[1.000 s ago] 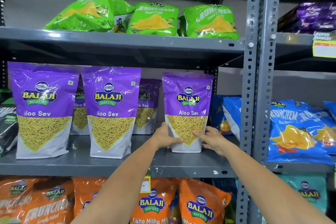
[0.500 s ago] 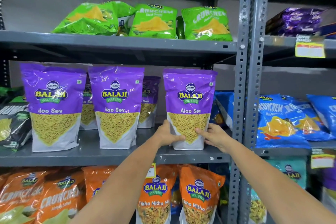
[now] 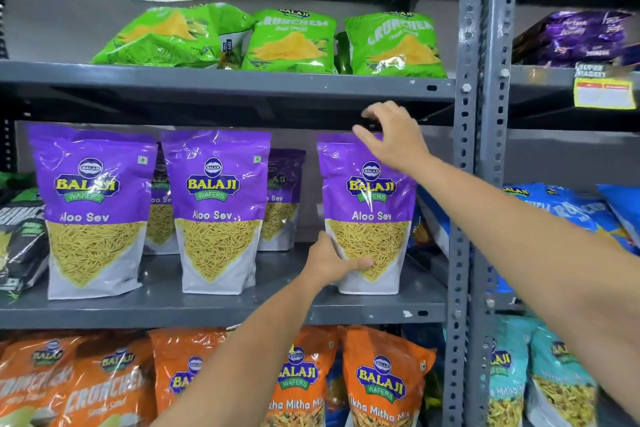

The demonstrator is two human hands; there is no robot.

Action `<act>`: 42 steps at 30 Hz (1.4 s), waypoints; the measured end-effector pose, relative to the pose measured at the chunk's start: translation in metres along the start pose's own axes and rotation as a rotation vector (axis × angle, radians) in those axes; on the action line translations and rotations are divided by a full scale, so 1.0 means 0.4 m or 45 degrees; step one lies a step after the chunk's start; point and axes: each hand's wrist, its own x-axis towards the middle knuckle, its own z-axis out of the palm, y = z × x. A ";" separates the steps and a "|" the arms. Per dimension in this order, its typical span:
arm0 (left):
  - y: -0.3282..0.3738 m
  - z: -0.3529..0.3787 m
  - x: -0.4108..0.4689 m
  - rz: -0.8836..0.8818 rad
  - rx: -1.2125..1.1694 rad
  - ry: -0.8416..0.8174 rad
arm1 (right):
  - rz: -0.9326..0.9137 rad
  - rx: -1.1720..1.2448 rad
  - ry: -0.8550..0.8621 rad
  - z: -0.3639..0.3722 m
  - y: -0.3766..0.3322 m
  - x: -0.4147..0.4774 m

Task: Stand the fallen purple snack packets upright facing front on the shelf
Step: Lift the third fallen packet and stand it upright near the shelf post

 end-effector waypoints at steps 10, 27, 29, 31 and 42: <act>0.005 0.001 0.003 0.017 0.034 -0.019 | 0.213 -0.085 -0.461 0.095 -0.029 0.103; 0.009 -0.001 0.007 -0.001 0.138 0.017 | 0.476 -0.208 -0.555 -0.072 0.113 0.079; 0.008 0.000 0.010 -0.008 0.140 0.020 | 0.433 -0.253 -0.555 -0.077 0.117 0.075; 0.004 0.004 0.014 -0.012 0.116 0.010 | 0.402 -0.273 -0.485 -0.077 0.125 0.076; 0.023 0.078 0.001 -0.004 0.018 0.125 | 0.982 0.504 0.252 0.044 0.092 -0.148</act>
